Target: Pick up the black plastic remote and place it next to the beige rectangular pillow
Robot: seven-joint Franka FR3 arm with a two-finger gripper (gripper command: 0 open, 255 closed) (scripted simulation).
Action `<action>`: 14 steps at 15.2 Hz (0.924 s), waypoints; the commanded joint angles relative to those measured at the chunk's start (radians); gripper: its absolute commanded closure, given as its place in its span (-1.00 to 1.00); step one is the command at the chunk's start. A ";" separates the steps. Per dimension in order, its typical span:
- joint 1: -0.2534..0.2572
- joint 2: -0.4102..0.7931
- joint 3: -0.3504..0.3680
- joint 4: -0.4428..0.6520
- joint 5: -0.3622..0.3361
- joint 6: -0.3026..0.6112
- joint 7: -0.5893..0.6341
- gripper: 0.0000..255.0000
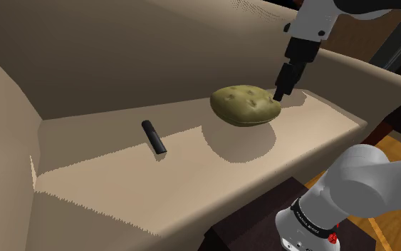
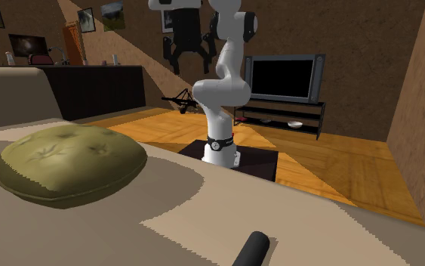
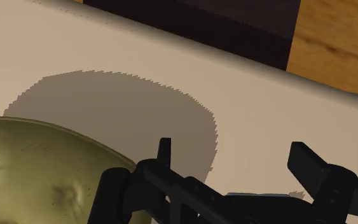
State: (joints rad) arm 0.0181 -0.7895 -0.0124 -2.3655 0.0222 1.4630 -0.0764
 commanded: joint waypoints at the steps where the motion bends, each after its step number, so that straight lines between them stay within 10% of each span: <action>1: 0.000 0.000 0.000 0.000 0.000 0.000 0.000 -1.00; 14: 0.031 0.392 0.173 0.059 0.103 0.312 0.249 -1.00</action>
State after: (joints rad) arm 0.0464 -0.4317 0.1476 -2.3111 0.1201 1.7459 0.1528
